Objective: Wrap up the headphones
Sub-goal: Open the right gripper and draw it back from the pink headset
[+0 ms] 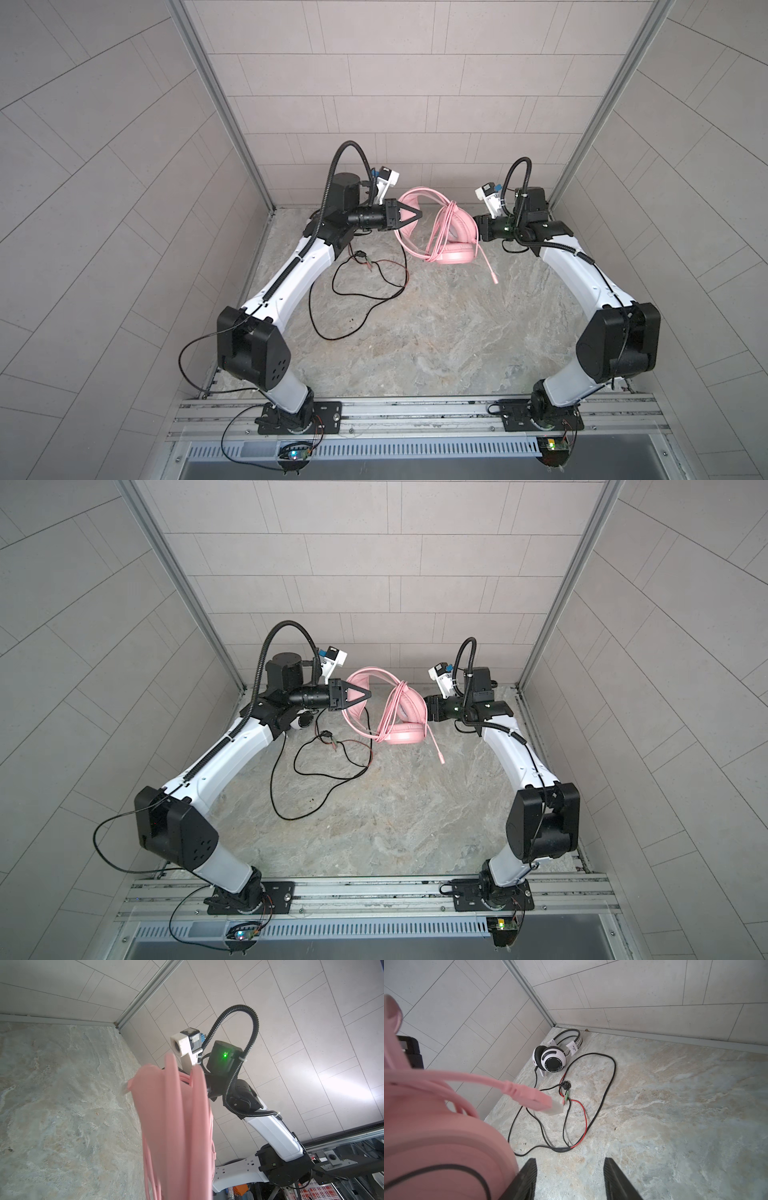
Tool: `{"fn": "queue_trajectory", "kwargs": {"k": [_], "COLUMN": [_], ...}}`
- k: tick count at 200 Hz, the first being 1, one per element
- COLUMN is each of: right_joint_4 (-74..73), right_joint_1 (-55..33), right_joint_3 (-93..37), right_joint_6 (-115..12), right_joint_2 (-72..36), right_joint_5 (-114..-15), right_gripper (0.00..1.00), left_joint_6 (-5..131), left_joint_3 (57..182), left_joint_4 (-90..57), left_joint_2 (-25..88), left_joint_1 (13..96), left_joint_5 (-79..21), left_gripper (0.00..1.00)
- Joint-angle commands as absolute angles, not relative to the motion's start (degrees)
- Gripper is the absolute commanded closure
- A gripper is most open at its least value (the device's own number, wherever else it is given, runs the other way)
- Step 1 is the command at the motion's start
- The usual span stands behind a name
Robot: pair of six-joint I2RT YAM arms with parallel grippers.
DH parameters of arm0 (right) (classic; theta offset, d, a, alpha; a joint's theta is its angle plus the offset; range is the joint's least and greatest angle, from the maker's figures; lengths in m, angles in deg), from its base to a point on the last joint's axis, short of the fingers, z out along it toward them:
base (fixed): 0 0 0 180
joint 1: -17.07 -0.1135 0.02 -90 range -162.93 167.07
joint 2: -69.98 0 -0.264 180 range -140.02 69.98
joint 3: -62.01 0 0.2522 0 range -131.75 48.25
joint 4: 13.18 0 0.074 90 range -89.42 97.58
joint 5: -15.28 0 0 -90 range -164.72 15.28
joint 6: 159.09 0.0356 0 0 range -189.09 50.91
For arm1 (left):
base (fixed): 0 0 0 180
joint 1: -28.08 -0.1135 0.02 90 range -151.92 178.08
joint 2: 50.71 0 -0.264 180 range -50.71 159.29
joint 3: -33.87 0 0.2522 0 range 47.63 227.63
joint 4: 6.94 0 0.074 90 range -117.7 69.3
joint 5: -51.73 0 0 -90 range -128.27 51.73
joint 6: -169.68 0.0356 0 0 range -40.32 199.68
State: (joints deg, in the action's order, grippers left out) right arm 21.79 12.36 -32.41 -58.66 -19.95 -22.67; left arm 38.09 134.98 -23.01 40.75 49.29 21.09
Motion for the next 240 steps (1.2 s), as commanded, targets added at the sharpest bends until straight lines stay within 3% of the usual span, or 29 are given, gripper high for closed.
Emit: {"fn": "queue_trajectory", "kwargs": {"k": [1, 74, 187, 240], "right_joint_4": [21.61, 21.41, 22.57, 31.93], "right_joint_1": [11.95, 14.43, 21.03, 21.30], "right_joint_3": [-31.34, -25.39, -21.45, -28.32], "right_joint_6": [-58.39, -54.57, -48.37, -50.07], "right_joint_2": [-16.17, -9.56, -2.46, 0.34], "right_joint_5": [-20.39, -25.14, -32.19, -38.98], "right_gripper": [0.43, 0.32, 0.31, 0.31], "left_joint_6": [35.04, 25.61, 25.84, 29.00], "left_joint_3": [135.22, 131.42, 127.28, 123.04], "left_joint_4": [-12.99, -0.91, -0.22, -1.10], "left_joint_2": [38.29, 38.75, 39.62, 41.84], "left_joint_1": [48.34, 45.69, 44.78, 46.57], "left_joint_5": [20.43, 17.95, 15.66, 13.41], "left_gripper": [1.00, 1.00, 1.00, 1.00]}}
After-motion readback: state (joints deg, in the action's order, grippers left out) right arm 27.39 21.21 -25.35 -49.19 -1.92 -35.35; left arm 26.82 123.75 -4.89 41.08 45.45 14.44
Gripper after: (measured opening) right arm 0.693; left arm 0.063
